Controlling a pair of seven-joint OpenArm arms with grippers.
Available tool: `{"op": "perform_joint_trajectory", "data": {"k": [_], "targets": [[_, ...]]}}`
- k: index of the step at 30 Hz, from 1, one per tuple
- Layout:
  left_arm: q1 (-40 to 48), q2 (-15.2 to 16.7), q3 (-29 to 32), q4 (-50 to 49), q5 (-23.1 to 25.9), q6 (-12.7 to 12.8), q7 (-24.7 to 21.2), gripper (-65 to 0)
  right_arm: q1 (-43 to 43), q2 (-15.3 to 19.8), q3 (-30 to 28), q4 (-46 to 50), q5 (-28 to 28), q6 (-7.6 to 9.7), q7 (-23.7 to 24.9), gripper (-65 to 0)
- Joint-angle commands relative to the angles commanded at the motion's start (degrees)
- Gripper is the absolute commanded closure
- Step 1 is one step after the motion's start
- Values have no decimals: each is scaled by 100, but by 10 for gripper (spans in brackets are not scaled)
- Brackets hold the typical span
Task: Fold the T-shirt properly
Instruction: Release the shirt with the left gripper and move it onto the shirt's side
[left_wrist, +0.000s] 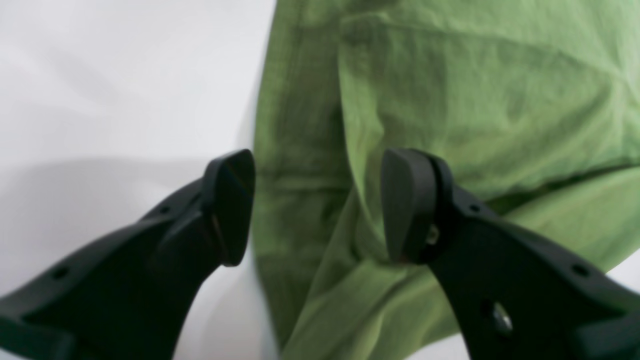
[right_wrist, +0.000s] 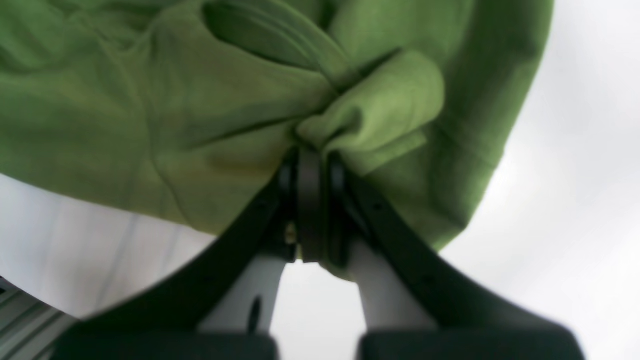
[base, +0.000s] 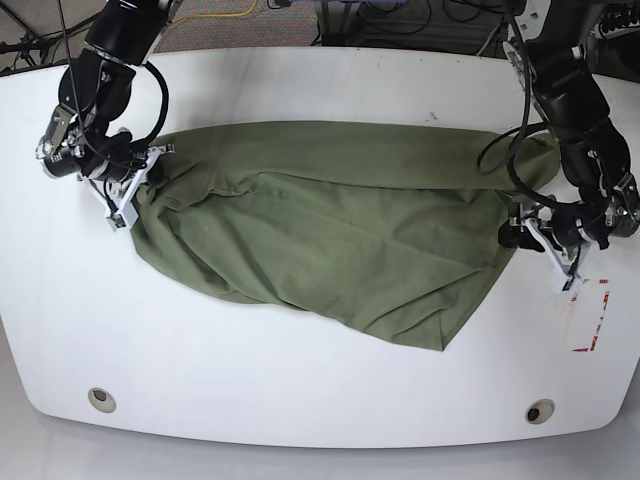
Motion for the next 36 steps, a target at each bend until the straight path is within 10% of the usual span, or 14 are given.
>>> {"op": "perform_joint_trajectory", "data": {"k": [36], "targets": [[-343, 457, 756, -448, -26, 0, -290, -368, 18, -114, 149, 0, 35, 0, 0, 0]]}}
